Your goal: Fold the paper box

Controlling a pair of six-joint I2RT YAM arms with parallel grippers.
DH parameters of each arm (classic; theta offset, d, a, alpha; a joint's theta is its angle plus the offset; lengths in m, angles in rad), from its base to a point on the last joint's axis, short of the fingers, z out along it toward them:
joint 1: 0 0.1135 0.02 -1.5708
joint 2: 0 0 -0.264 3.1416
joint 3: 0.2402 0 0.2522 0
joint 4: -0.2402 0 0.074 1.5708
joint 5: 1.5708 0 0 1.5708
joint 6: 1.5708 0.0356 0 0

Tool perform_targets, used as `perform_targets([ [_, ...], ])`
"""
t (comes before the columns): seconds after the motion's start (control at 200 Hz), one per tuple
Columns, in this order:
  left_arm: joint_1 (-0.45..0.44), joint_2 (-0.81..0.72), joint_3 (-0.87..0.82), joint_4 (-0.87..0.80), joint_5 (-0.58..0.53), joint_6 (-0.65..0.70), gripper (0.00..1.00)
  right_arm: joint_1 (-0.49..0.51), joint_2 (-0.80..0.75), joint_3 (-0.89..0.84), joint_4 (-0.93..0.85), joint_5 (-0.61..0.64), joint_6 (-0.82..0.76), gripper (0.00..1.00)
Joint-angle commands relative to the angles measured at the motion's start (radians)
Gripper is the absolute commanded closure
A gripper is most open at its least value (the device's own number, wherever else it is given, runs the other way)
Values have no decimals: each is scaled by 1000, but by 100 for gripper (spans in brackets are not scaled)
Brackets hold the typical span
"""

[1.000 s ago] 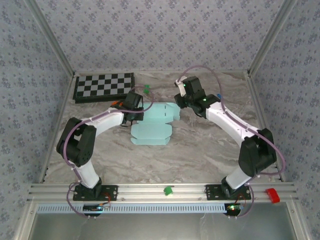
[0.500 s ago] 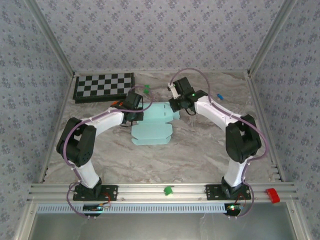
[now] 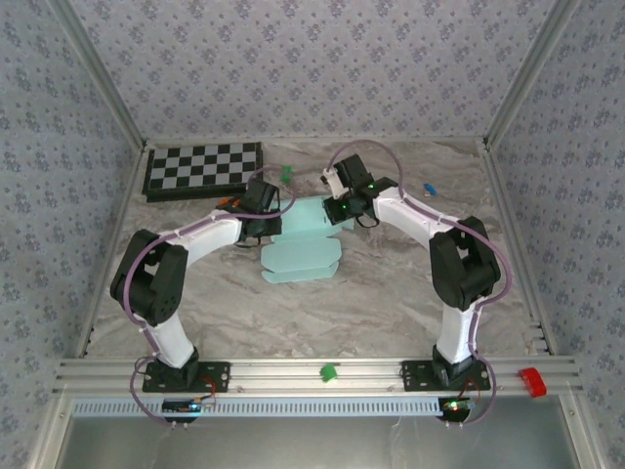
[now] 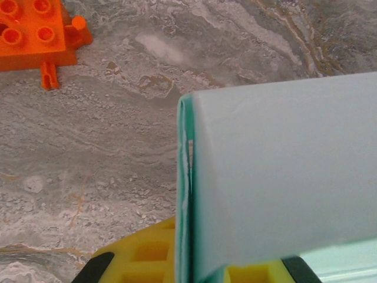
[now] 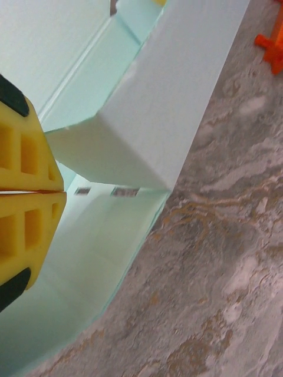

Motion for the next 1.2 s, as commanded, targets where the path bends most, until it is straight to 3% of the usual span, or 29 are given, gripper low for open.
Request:
perform_targets([
  [0.0, -4, -43, 6, 24, 36, -31, 95, -5, 7, -6, 52, -89, 55, 90],
  [0.225, -4, -46, -9, 28, 26, -49, 95, -29, -18, -43, 90, -127, 90, 91],
  [0.43, -3, -51, -11, 12, -4, -47, 95, -44, -76, -85, 15, 23, 47, 91],
  [0.855, -4, -51, -8, 2, -3, -46, 96, -34, -55, -126, -34, 152, 29, 92],
  [1.194, -3, -51, -7, 8, 5, -53, 96, -33, -22, -122, -2, 64, 60, 92],
])
